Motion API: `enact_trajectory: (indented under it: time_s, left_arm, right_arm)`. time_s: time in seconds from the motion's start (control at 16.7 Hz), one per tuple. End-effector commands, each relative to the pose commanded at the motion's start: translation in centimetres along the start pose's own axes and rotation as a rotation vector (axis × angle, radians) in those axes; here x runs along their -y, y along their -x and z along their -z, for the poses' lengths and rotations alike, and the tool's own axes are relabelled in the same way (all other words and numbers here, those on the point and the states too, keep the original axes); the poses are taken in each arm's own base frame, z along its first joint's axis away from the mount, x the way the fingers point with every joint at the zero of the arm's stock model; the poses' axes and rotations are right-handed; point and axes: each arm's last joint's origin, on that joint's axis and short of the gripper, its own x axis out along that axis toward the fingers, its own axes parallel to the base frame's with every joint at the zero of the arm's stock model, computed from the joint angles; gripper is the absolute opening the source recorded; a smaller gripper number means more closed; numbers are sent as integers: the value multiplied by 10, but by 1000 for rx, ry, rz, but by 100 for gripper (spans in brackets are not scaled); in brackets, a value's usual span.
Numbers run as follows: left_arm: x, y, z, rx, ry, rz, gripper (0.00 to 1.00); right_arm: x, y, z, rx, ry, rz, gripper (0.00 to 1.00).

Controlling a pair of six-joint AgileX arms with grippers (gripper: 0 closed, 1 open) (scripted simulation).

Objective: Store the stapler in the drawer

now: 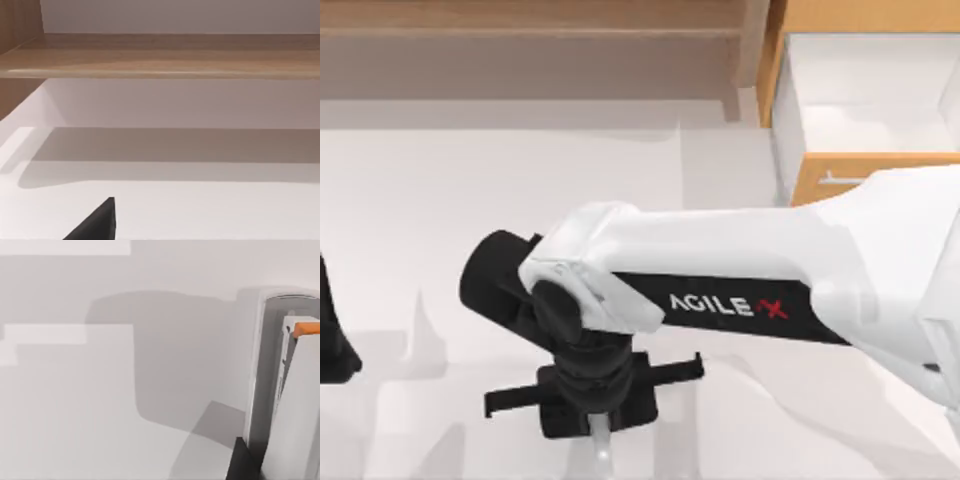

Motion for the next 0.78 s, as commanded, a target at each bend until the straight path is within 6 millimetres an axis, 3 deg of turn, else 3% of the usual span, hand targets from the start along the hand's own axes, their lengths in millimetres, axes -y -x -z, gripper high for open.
enact_trajectory:
  time_s: [0.36,0.78]
  left_arm:
    - [0,0,0,0,0,0,100]
    - [0,0,0,0,0,0,100]
  right_arm:
    - [0,1,0,1,-1,-1,0]
    - [0,30,0,1,-1,-1,0]
